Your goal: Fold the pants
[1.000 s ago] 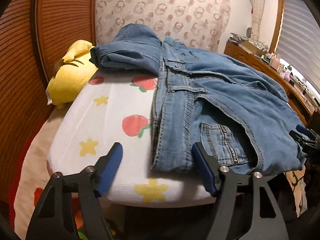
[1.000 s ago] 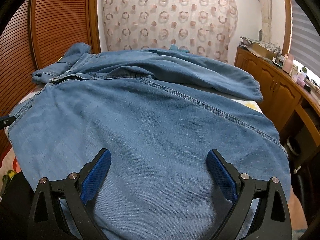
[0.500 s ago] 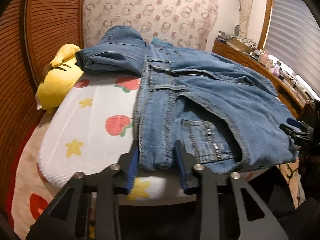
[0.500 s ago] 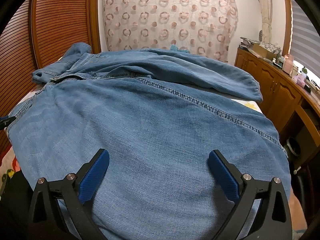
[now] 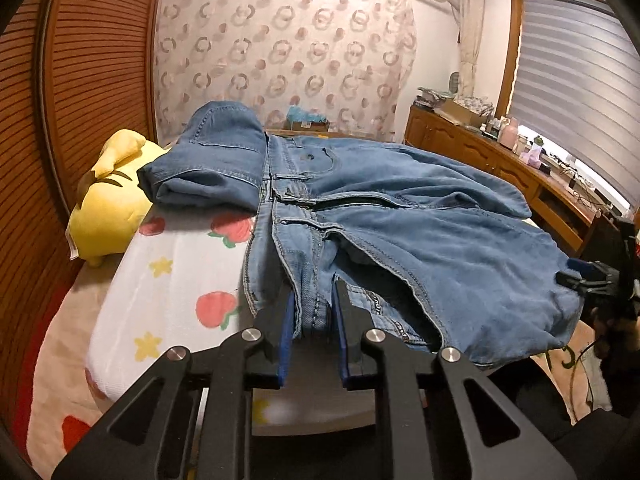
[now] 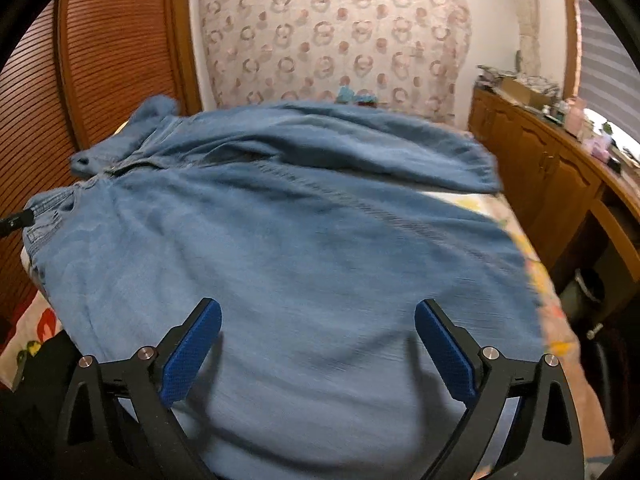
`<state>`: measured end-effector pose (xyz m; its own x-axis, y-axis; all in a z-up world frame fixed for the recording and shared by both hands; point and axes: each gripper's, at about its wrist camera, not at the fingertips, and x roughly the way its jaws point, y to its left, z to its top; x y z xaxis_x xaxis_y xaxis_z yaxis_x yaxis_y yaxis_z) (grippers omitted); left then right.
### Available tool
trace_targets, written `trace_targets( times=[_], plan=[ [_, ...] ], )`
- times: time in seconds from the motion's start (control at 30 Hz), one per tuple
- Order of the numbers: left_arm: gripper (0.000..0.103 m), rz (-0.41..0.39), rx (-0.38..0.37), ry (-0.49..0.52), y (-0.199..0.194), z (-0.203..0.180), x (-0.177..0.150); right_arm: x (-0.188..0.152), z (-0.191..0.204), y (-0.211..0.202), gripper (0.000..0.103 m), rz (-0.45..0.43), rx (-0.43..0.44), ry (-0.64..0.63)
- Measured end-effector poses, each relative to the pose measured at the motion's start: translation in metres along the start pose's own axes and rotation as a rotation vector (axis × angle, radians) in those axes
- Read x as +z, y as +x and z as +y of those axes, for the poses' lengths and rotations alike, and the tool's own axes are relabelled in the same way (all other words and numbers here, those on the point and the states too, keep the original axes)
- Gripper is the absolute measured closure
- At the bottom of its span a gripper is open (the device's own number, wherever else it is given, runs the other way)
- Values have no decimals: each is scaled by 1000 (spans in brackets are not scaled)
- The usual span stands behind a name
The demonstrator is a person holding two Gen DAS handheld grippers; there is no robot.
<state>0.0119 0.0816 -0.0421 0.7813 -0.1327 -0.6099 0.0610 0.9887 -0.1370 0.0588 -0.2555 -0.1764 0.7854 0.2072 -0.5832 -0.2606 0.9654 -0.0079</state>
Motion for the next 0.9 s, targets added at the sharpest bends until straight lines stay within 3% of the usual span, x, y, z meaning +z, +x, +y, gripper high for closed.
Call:
trace_targets(
  times=[0.33,0.53,0.9],
  plan=[
    [84,23,13,-9,10,-2,-5,-39,-86,-25,13,12,-129,133],
    [84,35,20,-7,13,-2,-6,-46,-102,-19,19,27,-106,205],
    [84,70,21,-26,23,2,-10,-47,-136,-12,26,55,48,362]
  ],
)
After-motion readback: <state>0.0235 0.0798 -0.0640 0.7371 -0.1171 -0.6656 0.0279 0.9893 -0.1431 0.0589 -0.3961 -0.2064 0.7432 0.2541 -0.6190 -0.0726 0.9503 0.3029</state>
